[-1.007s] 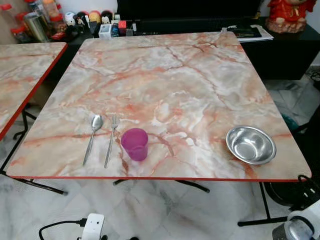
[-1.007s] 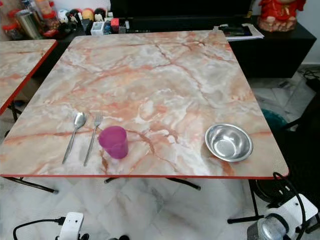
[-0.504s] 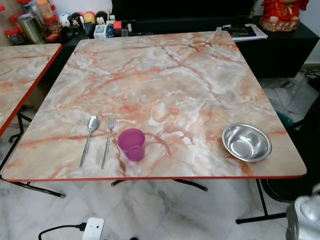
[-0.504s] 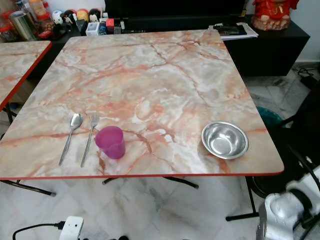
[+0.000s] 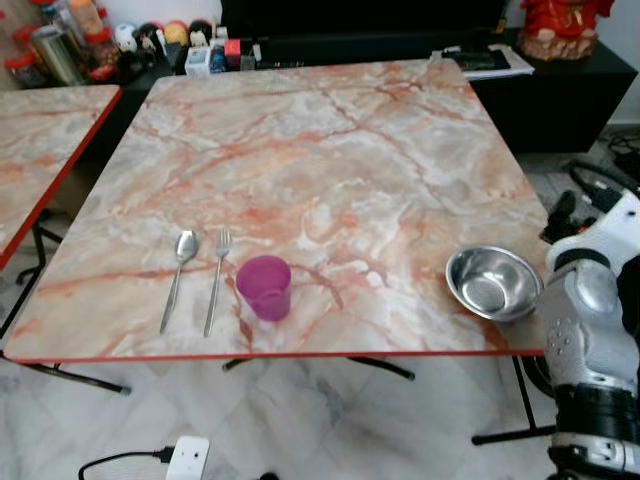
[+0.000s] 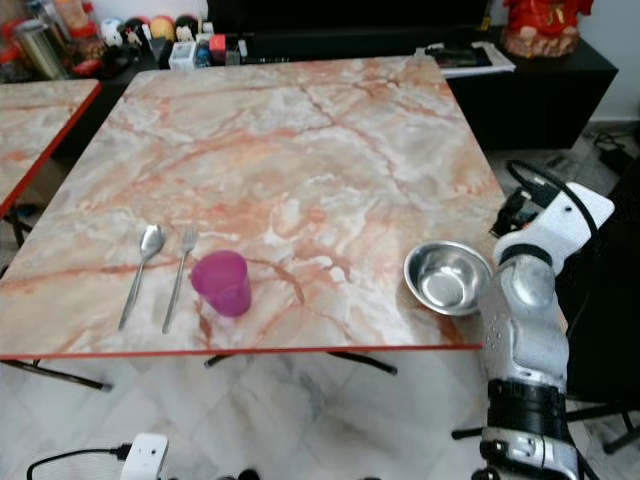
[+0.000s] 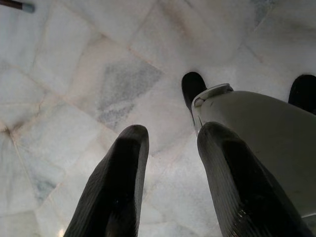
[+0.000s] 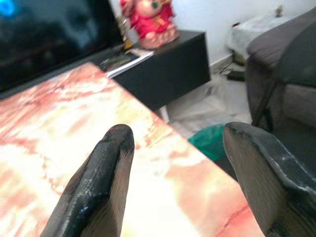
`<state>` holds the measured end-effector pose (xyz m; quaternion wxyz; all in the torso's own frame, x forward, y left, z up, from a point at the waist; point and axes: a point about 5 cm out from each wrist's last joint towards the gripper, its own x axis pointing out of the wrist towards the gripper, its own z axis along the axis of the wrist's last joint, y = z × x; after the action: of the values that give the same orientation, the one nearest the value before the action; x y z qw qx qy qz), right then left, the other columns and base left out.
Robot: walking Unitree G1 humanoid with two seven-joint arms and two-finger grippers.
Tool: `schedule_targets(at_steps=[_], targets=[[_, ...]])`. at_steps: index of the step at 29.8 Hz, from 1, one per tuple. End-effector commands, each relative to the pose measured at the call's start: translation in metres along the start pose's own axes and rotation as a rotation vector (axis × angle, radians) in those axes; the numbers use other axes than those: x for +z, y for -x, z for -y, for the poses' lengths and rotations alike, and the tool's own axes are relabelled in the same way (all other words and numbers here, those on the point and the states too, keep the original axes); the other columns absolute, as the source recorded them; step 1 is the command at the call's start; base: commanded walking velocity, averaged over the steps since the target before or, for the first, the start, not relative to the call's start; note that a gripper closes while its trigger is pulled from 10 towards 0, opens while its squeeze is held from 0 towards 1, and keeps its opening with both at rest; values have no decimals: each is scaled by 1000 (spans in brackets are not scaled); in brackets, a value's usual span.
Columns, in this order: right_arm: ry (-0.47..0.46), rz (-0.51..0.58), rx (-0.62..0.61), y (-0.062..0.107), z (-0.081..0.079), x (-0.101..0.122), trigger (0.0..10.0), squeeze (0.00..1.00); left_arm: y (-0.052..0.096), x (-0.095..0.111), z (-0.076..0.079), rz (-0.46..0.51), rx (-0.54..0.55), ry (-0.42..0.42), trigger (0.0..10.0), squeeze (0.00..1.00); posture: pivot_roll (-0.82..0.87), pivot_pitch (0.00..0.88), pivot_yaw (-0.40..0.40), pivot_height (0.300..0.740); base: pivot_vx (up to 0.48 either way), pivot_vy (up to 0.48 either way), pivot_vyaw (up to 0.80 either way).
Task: Setting the table
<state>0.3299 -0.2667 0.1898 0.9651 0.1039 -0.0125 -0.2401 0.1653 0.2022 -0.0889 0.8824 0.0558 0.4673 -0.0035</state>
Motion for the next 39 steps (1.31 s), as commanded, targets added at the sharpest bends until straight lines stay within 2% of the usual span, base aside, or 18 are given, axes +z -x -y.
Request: schedule_targets(at_steps=[1,2,7,8,9,10,17,20,32,39], targets=[[-8,-14,32,-1,-3,12,10000,494,2,-10,-2,-45,1,-1,10000,0,-89,128,41,740,0,0,0],[-20,-31,39,-1,-4,13,10000,1000,2,-10,-2,-45,-1,-1,10000,0,-89,126,41,740,0,0,0],[13,-122,87,0,-7,10,10000,1000,2,-10,0,-45,-10,3,10000,0,-86,124,41,740,0,0,0],[15,-139,95,0,-8,8,10000,859,2,-10,0,-46,-14,3,10000,0,-87,121,42,740,0,0,0],[18,-150,102,1,-8,8,10000,859,2,-10,0,-46,-16,3,10000,0,-88,120,42,740,0,0,0],[54,-217,166,2,-11,-1,10000,0,1,-9,1,-44,-23,3,10000,0,-92,118,40,740,0,0,0],[105,-368,226,9,-8,-23,10000,0,1,-9,4,-50,-35,5,10000,0,-91,112,35,740,0,0,0],[120,-393,240,10,-7,-27,10000,0,1,-10,5,-50,-37,6,10000,0,-86,111,34,740,0,0,0],[118,-342,128,9,8,-18,10000,0,1,-9,5,-50,-46,8,10000,0,-90,115,41,740,0,0,0],[121,-395,144,17,8,-31,10000,0,1,-9,5,-52,-49,5,10000,0,-91,123,44,740,0,0,0]])
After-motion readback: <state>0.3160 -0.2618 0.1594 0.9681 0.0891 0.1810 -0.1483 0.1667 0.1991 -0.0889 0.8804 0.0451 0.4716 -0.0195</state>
